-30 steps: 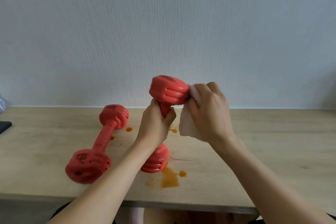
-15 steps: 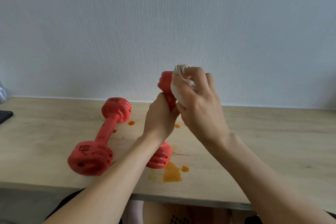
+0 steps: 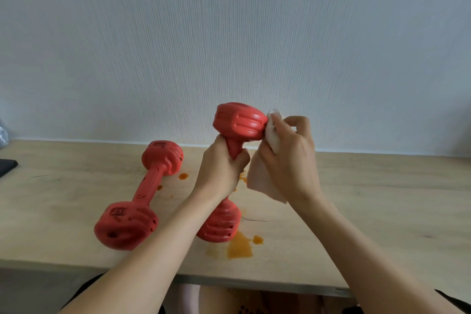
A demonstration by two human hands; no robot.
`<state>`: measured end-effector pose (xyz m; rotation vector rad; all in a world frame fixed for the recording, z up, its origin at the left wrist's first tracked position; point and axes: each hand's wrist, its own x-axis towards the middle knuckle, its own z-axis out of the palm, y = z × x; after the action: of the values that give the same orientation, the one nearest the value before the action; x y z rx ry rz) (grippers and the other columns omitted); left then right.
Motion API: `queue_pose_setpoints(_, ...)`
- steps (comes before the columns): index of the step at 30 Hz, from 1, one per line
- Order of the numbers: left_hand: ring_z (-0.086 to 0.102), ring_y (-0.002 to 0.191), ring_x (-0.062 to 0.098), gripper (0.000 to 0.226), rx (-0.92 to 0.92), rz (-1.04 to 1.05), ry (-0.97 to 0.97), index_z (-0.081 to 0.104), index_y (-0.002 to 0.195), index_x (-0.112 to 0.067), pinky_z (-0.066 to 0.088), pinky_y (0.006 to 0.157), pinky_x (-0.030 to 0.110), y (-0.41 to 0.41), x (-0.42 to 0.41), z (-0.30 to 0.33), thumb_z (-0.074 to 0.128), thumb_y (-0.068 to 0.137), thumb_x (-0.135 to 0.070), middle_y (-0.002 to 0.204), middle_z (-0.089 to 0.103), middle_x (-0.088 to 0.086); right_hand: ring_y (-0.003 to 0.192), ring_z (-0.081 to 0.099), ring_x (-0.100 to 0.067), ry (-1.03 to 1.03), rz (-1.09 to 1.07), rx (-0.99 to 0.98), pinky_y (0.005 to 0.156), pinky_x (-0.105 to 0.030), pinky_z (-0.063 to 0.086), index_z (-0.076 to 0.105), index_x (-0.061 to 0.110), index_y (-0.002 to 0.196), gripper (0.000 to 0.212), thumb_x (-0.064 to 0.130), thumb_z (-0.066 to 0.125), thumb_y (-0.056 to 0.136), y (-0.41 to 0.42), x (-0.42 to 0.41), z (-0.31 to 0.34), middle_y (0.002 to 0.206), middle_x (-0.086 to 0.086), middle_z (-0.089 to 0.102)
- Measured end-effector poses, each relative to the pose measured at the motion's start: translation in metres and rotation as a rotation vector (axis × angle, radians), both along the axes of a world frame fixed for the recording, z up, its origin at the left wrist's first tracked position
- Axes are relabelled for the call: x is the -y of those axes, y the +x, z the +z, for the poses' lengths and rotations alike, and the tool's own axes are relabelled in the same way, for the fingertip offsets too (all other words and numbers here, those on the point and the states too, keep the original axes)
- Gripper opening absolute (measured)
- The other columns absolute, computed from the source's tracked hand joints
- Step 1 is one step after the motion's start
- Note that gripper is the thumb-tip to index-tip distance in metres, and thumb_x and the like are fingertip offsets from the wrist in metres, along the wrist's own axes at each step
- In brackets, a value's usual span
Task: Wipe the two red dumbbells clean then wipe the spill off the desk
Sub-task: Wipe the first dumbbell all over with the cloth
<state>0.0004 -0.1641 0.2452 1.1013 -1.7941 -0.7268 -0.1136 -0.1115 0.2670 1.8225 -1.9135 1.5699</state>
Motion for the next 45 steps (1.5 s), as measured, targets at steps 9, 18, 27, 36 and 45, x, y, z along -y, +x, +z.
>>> queue_pose_setpoints(9, 0.051, 0.057, 0.004, 0.009, -0.026, -0.345, 0.023, 0.052, 0.070, -0.023, 0.041, 0.057, 0.023, 0.007, -0.002, 0.001, 0.058, 0.076, -0.027, 0.055, 0.055, -0.015, 0.084, 0.056, -0.017, 0.121, 0.104, 0.115, 0.064, -0.005, 0.035, 0.067, 0.011, 0.088, 0.018, 0.001, 0.065, 0.074, -0.015, 0.015, -0.006, 0.089, 0.002, 0.055)
queue_pose_setpoints(18, 0.068, 0.067, 0.007, 0.031, -0.064, -0.170, -0.035, 0.058, 0.103, -0.002, 0.053, 0.064, 0.023, 0.015, 0.007, 0.004, 0.066, 0.081, -0.022, 0.074, 0.067, -0.003, 0.080, 0.059, -0.018, 0.057, 0.039, 0.086, 0.066, -0.014, 0.038, 0.068, 0.012, 0.097, 0.019, 0.010, 0.069, 0.078, -0.019, -0.001, 0.008, 0.087, 0.000, 0.067)
queue_pose_setpoints(27, 0.051, 0.057, 0.021, 0.021, 0.047, 0.065, -0.218, 0.034, 0.097, -0.004, 0.029, 0.051, 0.032, 0.000, 0.007, -0.002, 0.053, 0.090, -0.009, 0.059, 0.048, -0.006, 0.071, 0.055, -0.021, -0.119, -0.047, -0.156, 0.061, -0.017, 0.034, 0.070, 0.006, 0.085, 0.019, 0.001, 0.070, 0.066, 0.007, -0.021, 0.025, 0.090, -0.010, 0.060)
queue_pose_setpoints(36, 0.058, 0.064, 0.035, 0.024, 0.073, 0.112, -0.224, 0.028, 0.093, -0.007, 0.029, 0.049, 0.031, -0.012, 0.004, -0.004, 0.051, 0.088, -0.009, 0.067, 0.052, 0.005, 0.075, 0.058, -0.027, -0.014, -0.098, -0.067, 0.063, -0.025, 0.035, 0.070, 0.006, 0.081, 0.013, 0.003, 0.067, 0.068, -0.003, -0.014, 0.026, 0.089, -0.010, 0.060)
queue_pose_setpoints(45, 0.048, 0.050, 0.013, 0.025, 0.105, 0.110, -0.224, 0.027, 0.092, -0.008, 0.026, 0.045, 0.025, -0.013, 0.000, -0.003, 0.052, 0.088, -0.007, 0.061, 0.049, -0.004, 0.077, 0.058, -0.027, 0.043, -0.084, -0.044, 0.067, -0.030, 0.038, 0.072, 0.008, 0.080, 0.011, 0.005, 0.065, 0.071, -0.012, -0.010, 0.025, 0.089, -0.011, 0.060)
